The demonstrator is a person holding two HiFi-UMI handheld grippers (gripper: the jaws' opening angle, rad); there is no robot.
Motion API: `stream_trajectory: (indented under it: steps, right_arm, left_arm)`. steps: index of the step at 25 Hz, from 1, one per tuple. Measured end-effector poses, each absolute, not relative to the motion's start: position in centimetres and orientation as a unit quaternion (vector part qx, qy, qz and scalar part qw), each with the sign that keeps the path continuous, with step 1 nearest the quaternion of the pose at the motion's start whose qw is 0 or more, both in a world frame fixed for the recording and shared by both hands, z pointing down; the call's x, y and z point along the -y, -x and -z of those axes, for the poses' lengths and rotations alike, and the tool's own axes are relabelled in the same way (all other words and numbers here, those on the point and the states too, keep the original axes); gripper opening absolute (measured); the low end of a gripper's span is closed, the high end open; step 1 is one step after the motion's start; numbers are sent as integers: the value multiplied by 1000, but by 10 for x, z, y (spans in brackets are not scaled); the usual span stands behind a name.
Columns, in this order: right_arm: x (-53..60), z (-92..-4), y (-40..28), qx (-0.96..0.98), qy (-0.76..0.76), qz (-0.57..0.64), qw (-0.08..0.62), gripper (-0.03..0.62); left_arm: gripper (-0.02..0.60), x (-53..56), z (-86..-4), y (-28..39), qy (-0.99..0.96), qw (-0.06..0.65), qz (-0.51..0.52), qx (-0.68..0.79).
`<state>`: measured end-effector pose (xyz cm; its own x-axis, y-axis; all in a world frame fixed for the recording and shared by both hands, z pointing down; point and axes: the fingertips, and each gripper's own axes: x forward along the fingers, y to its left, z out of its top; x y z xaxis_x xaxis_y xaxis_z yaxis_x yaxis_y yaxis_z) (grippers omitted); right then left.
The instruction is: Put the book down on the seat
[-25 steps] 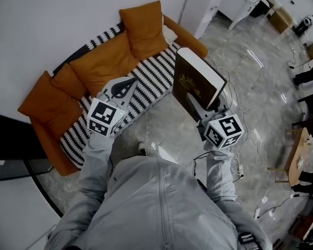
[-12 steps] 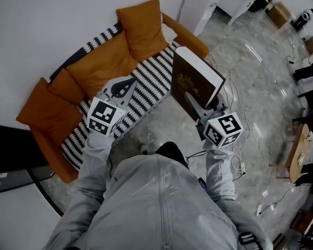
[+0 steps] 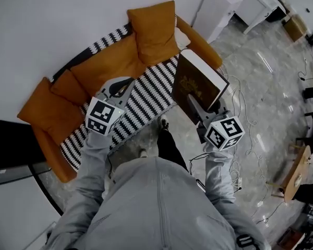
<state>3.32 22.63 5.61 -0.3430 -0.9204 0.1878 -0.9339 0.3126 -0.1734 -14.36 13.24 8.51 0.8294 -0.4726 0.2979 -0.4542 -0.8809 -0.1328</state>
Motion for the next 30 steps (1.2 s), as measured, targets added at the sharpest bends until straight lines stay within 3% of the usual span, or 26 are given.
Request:
stream_trajectory:
  steps: [24, 30]
  right_arm:
    - [-23, -225, -101, 836, -478, -263, 60, 238]
    - [4, -293, -112, 813, -474, -336, 33, 238]
  left_arm:
    - [26, 49, -229, 74, 922, -72, 216, -314]
    - [26, 63, -277, 67, 910, -111, 220, -333]
